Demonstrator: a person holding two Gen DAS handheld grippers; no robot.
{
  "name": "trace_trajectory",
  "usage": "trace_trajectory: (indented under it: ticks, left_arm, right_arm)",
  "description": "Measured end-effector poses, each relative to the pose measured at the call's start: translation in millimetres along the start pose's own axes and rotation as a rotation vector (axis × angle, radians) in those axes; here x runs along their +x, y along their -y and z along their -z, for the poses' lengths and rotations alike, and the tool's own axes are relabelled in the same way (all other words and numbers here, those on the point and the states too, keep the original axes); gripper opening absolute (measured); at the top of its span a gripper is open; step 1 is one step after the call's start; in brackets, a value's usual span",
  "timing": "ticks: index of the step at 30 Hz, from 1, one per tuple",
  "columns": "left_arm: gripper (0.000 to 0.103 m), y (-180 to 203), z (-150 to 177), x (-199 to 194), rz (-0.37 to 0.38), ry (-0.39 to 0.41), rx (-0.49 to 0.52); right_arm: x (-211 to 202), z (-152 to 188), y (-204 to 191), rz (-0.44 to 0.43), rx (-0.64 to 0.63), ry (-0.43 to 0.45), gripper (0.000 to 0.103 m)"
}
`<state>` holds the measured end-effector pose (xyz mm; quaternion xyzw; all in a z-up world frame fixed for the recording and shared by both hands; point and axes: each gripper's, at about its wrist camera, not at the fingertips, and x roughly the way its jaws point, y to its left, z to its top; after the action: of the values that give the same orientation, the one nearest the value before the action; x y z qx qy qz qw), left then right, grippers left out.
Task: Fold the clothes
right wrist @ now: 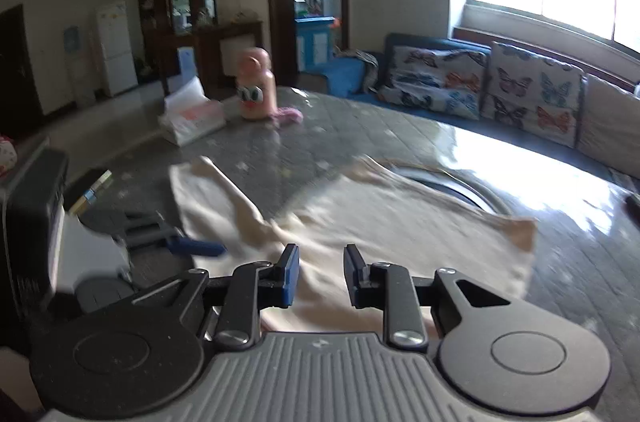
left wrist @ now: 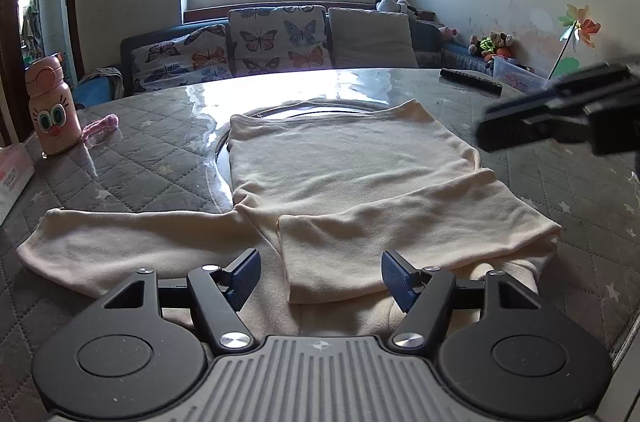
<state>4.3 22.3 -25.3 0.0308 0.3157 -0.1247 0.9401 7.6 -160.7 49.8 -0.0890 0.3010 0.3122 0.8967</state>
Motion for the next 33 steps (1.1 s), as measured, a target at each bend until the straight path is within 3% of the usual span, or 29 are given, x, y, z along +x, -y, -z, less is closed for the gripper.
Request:
trace_trajectory:
  ticks: [4,6,9,15,17,20,26,33]
  left_arm:
    - [0.065,1,-1,5,-0.006,-0.013,-0.003]
    - [0.059,1,-2,6,-0.010,-0.019,-0.004]
    - [0.039,1,-3,8,-0.015,-0.025,-0.003]
    - [0.015,2,-6,12,-0.027,-0.035,-0.001]
    - [0.012,2,-7,13,-0.031,-0.039,0.000]
    - [0.010,1,-9,11,-0.035,-0.035,-0.002]
    - [0.011,1,-18,2,-0.033,-0.007,0.000]
    - [0.011,2,-30,-3,-0.031,0.029,0.001]
  right_arm:
    - [-9,29,26,0.072,0.023,-0.076,0.028]
    - [-13,43,35,0.104,0.025,-0.114,0.030]
    - [-14,62,46,0.135,0.044,-0.153,0.033]
    - [-12,82,60,0.127,0.114,-0.176,0.030]
    - [-10,86,63,0.128,0.126,-0.180,0.015]
    - [-7,91,67,0.138,0.146,-0.200,0.008]
    - [-11,90,67,0.154,0.122,-0.220,0.008]
    - [2,60,69,0.138,0.082,-0.147,0.011]
